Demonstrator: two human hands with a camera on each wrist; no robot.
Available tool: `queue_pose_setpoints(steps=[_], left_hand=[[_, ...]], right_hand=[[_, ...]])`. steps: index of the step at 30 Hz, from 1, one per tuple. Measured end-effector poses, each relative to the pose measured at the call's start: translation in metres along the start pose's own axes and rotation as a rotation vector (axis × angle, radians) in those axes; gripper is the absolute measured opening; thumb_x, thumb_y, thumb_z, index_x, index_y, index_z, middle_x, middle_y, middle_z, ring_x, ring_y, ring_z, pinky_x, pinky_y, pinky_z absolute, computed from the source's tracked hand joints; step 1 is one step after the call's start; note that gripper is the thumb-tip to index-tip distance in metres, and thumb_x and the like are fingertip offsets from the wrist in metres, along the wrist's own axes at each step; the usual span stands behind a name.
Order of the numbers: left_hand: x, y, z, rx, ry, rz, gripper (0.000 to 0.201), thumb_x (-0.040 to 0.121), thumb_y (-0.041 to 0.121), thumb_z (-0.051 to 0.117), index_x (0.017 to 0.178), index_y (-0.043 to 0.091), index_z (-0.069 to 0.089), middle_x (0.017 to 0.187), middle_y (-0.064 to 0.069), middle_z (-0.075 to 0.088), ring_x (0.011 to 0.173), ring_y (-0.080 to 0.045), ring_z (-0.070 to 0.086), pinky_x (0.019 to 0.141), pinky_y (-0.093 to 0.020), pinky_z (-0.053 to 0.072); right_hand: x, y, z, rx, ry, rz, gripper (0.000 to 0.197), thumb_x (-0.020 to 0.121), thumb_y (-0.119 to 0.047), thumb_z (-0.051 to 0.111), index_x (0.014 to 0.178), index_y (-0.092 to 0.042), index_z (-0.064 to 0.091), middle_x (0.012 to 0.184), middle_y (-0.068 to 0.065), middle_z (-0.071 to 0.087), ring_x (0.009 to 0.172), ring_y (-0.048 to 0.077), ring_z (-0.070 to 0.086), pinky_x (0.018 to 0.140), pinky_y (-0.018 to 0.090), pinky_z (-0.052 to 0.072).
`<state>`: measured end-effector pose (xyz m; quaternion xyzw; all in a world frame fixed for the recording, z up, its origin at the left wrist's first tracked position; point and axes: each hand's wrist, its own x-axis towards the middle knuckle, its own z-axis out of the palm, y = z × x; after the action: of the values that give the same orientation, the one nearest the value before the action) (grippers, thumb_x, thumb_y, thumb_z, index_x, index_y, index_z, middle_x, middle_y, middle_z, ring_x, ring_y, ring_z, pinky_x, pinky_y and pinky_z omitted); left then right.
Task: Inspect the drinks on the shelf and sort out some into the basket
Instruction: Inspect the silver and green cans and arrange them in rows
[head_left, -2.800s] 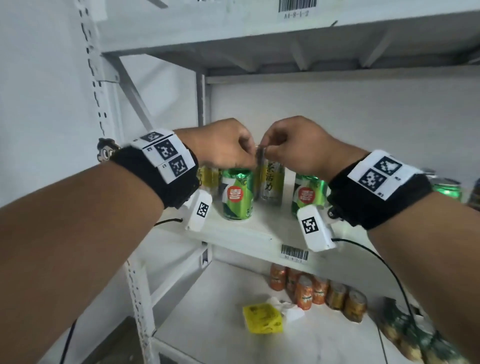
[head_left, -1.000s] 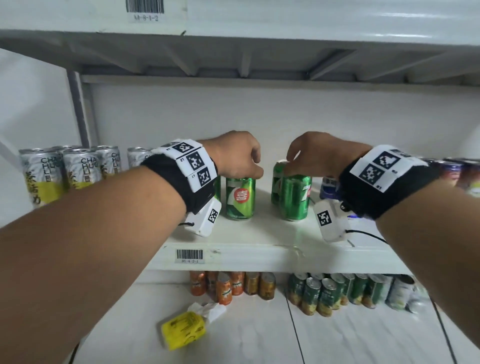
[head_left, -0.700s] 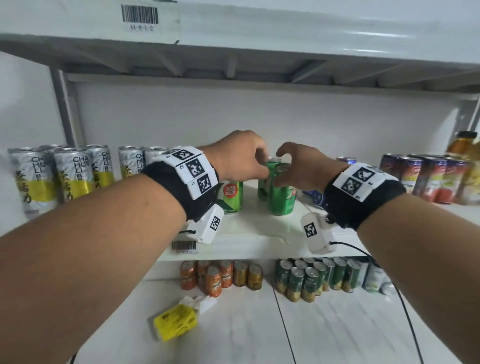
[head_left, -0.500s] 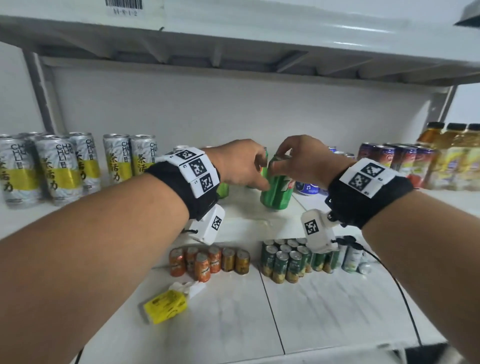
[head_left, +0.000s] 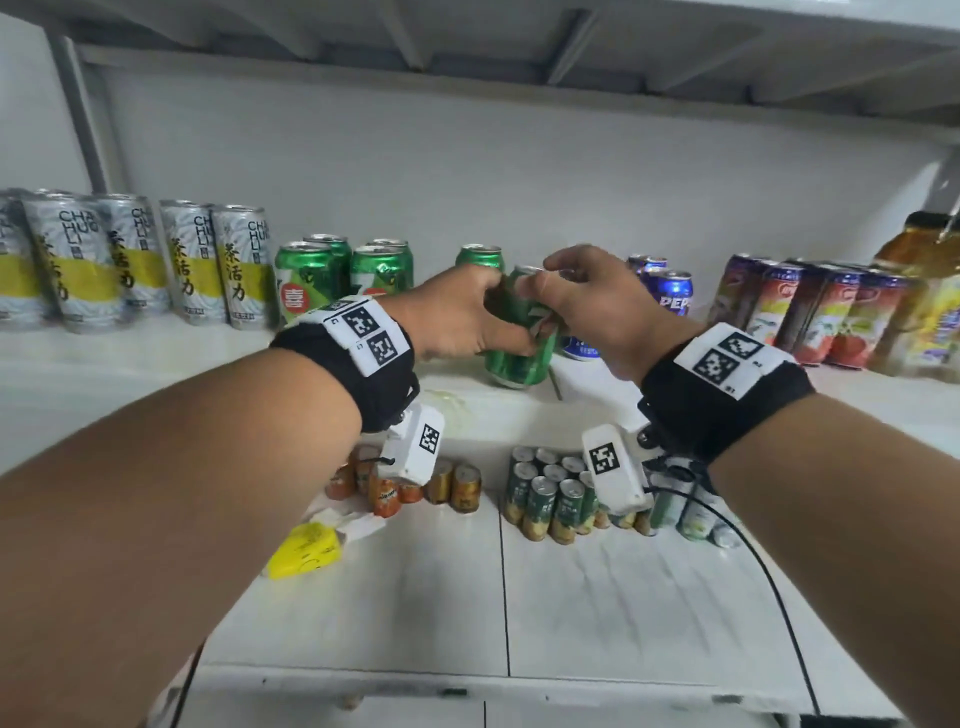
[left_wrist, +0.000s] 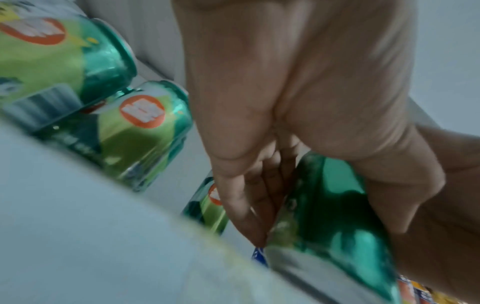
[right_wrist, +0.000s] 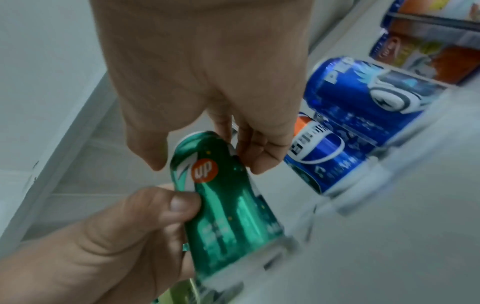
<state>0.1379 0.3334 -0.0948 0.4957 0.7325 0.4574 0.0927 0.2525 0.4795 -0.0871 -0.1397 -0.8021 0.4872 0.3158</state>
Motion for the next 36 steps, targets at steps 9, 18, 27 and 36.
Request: queue_pose_setpoints(steps=[9, 18, 27, 36], left_hand=[[-0.012, -0.034, 0.021, -0.365, 0.079, -0.04, 0.076, 0.064, 0.029, 0.097, 0.132, 0.02, 0.064, 0.118, 0.004, 0.082, 0.115, -0.017, 0.077, 0.101, -0.039, 0.061], [-0.012, -0.046, 0.018, -0.536, 0.13, -0.054, 0.049, 0.084, 0.008, 0.09, 0.125, 0.006, 0.064, 0.113, -0.013, 0.082, 0.104, -0.028, 0.081, 0.082, -0.036, 0.066], [-0.014, -0.043, 0.022, -0.458, 0.044, -0.035, 0.048, 0.085, 0.006, 0.09, 0.129, 0.01, 0.07, 0.119, -0.006, 0.081, 0.11, -0.02, 0.078, 0.093, -0.034, 0.063], [-0.01, -0.047, 0.018, -0.516, 0.058, -0.056, 0.034, 0.096, 0.0, 0.076, 0.128, 0.004, 0.065, 0.109, -0.006, 0.083, 0.099, -0.016, 0.08, 0.084, -0.024, 0.061]], right_hand=[[-0.011, 0.038, 0.022, 0.373, -0.157, 0.155, 0.033, 0.091, -0.034, 0.077, 0.115, -0.013, 0.069, 0.108, 0.011, 0.079, 0.101, 0.033, 0.078, 0.089, 0.057, 0.062], [-0.017, 0.035, 0.018, 0.438, -0.159, 0.184, 0.042, 0.101, -0.037, 0.067, 0.129, -0.005, 0.064, 0.12, 0.018, 0.075, 0.113, 0.039, 0.073, 0.097, 0.055, 0.06], [-0.024, 0.029, 0.02, 0.475, -0.138, 0.159, 0.055, 0.098, -0.025, 0.072, 0.139, 0.006, 0.052, 0.139, 0.037, 0.058, 0.13, 0.056, 0.056, 0.11, 0.073, 0.041], [-0.022, 0.032, 0.015, 0.476, -0.175, 0.168, 0.025, 0.103, -0.01, 0.056, 0.125, 0.0, 0.06, 0.098, 0.013, 0.064, 0.084, 0.024, 0.063, 0.096, 0.055, 0.056]])
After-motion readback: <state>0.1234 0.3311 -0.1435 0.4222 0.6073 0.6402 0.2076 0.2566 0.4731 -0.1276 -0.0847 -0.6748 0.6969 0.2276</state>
